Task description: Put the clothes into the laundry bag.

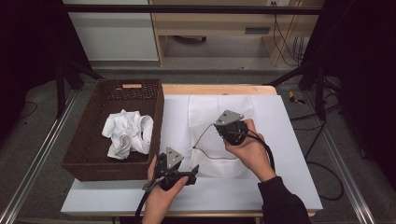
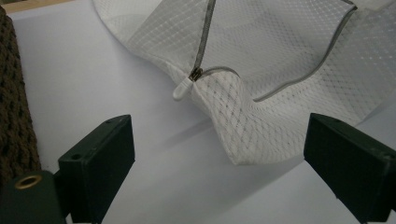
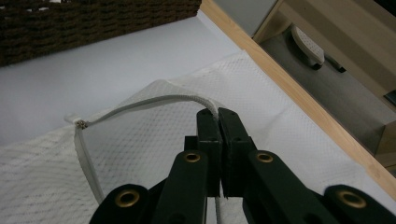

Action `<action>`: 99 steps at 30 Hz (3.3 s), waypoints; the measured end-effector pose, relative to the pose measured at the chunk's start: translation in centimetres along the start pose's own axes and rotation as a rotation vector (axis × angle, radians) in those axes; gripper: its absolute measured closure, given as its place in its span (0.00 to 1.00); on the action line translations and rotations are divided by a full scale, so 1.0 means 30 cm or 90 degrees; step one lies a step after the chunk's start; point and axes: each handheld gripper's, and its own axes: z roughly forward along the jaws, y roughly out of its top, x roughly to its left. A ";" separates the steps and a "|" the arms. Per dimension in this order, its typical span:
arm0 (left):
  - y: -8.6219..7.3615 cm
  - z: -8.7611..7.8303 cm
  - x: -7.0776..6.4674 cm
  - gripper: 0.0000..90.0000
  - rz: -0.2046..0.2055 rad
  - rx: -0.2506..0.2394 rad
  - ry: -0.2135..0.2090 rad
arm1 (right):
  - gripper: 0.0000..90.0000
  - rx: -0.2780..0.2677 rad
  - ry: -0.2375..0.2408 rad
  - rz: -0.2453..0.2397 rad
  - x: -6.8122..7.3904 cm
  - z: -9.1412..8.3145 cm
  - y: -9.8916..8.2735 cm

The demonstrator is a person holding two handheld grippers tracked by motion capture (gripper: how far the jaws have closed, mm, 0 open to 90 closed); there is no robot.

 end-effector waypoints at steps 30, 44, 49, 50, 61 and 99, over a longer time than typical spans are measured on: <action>0.130 -0.101 0.055 0.08 0.021 0.010 -0.006 | 0.99 0.007 0.027 0.014 -0.047 -0.023 -0.009; 0.305 -0.274 0.300 0.07 0.081 0.102 0.099 | 0.98 -0.001 0.022 0.009 -0.047 -0.038 -0.017; 0.343 -0.289 0.424 0.06 0.080 0.153 0.124 | 0.98 0.000 0.027 0.012 -0.055 -0.035 -0.026; 0.343 -0.289 0.424 0.06 0.080 0.153 0.124 | 0.98 0.000 0.027 0.012 -0.055 -0.035 -0.026; 0.278 -0.174 0.723 0.06 0.012 0.222 0.141 | 0.98 0.006 0.031 0.015 -0.061 -0.026 -0.041; 0.119 0.143 0.828 0.02 -0.065 0.327 0.028 | 0.97 0.021 0.043 0.017 -0.055 -0.007 -0.052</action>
